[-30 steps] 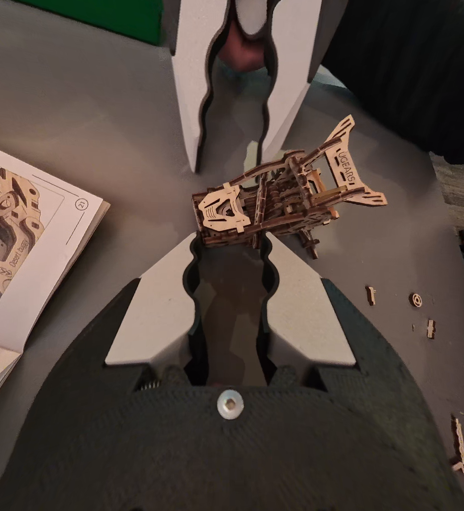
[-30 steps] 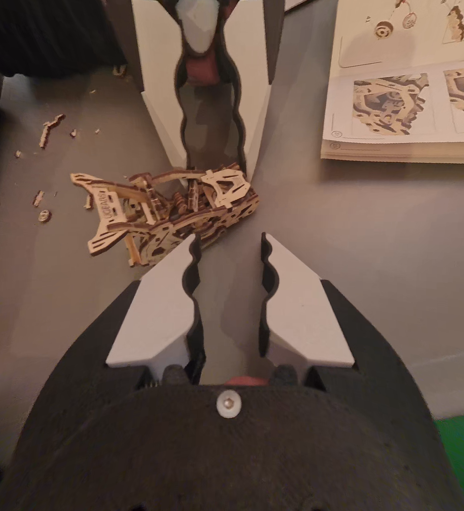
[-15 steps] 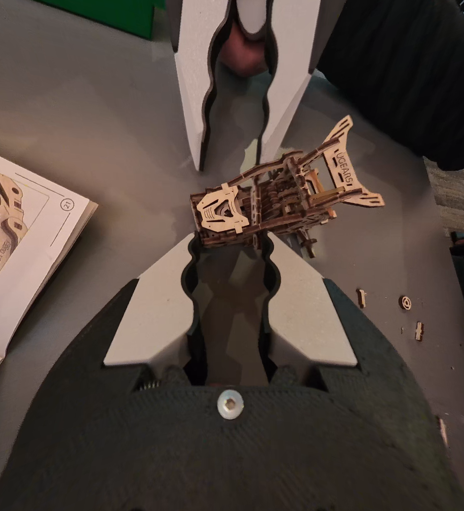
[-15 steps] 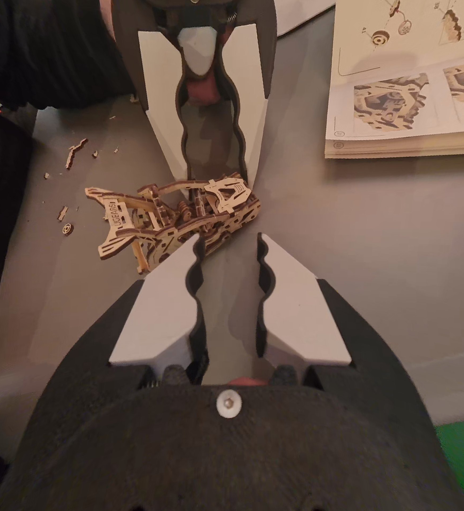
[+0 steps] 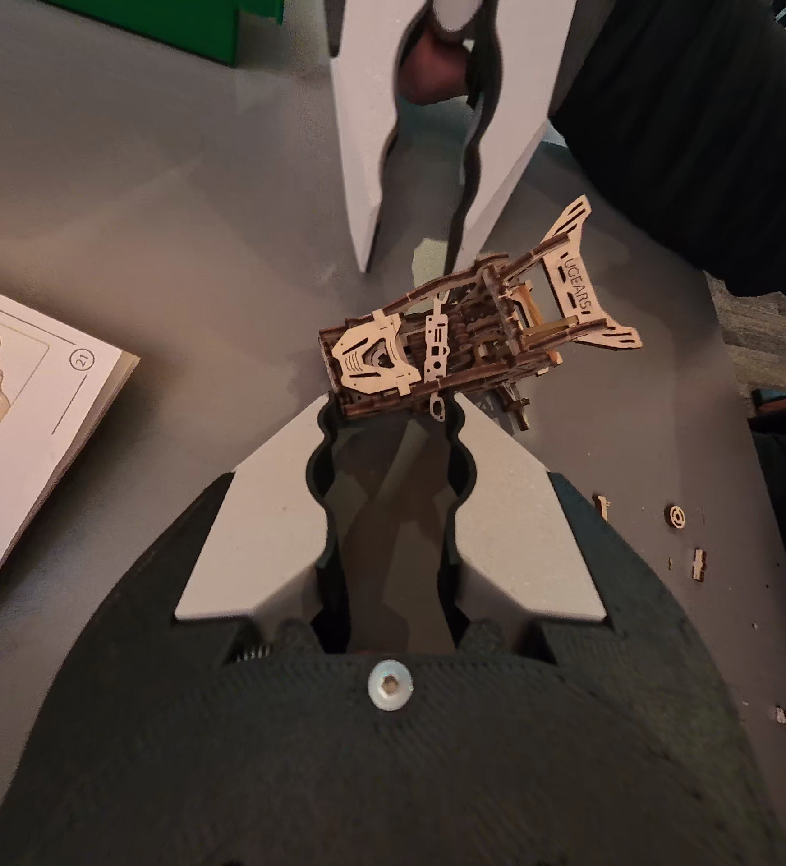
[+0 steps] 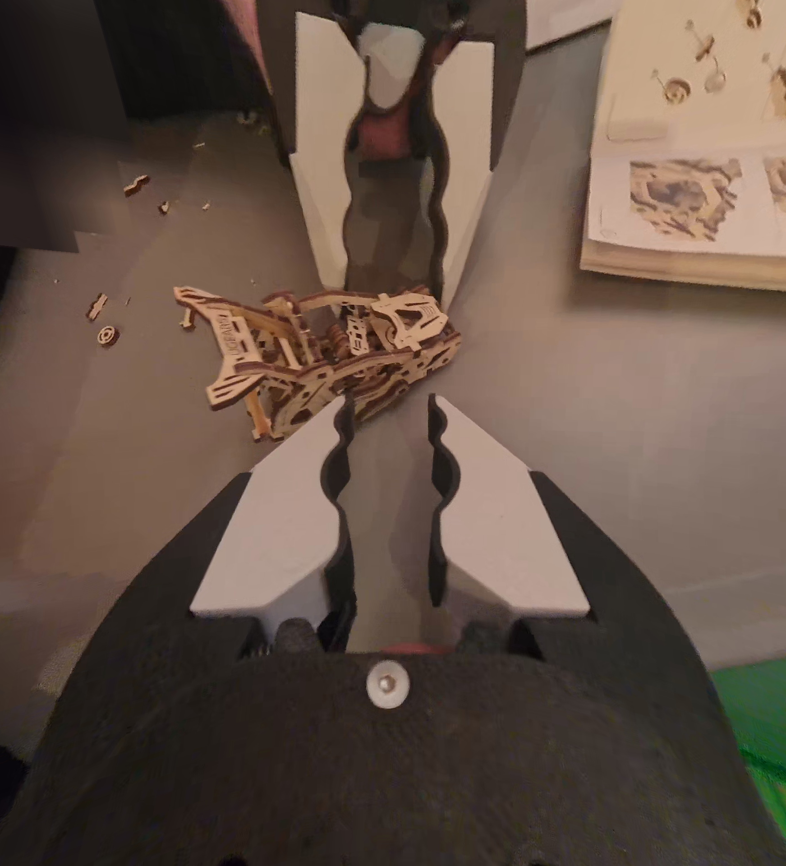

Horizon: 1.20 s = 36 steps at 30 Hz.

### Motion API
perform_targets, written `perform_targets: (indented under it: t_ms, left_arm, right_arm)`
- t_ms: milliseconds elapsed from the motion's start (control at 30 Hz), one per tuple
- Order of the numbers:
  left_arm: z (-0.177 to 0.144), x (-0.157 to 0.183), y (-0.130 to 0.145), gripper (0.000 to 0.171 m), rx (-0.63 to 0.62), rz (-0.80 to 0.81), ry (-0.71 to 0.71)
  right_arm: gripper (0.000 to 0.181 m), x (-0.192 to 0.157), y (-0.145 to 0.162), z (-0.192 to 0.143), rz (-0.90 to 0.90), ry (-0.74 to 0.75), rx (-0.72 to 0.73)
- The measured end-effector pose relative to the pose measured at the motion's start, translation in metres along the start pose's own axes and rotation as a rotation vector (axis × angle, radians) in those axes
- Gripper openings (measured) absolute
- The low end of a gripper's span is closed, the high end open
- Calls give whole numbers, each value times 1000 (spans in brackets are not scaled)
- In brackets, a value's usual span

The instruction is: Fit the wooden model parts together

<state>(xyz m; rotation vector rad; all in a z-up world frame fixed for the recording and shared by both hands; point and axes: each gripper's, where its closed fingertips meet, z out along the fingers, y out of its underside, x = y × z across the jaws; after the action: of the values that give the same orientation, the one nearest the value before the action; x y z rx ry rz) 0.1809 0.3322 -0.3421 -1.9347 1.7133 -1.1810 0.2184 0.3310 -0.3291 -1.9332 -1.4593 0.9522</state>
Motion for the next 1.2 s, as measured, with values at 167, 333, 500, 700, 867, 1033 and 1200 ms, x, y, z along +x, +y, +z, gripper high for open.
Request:
perform_targets:
  t_ms: [167, 333, 500, 700, 867, 1033, 1200]
  left_arm:
    - [2, 2, -1, 43, 3, -16, 7]
    - [2, 4, -1, 42, -2, -25, 17]
    - [4, 6, -1, 43, -2, -23, 25]
    - [5, 7, -2, 48, 2, -4, 22]
    - [5, 5, -2, 47, 10, 7, 17]
    - [6, 4, -2, 43, 6, 32, -6]
    - [6, 3, -2, 42, 6, 33, -5]
  right_arm:
    - [12, -9, -8, 0, -90, -3, 42]
    - [4, -14, -9, 3, -138, -6, 45]
    - [3, -14, -3, 4, -96, -26, 19]
    - [2, -8, 1, 7, 66, -67, 6]
    - [2, -7, -1, 6, 175, -115, 37]
    - [2, -3, -4, 5, 290, -156, 64]
    - [2, -3, -4, 6, 309, -162, 63]
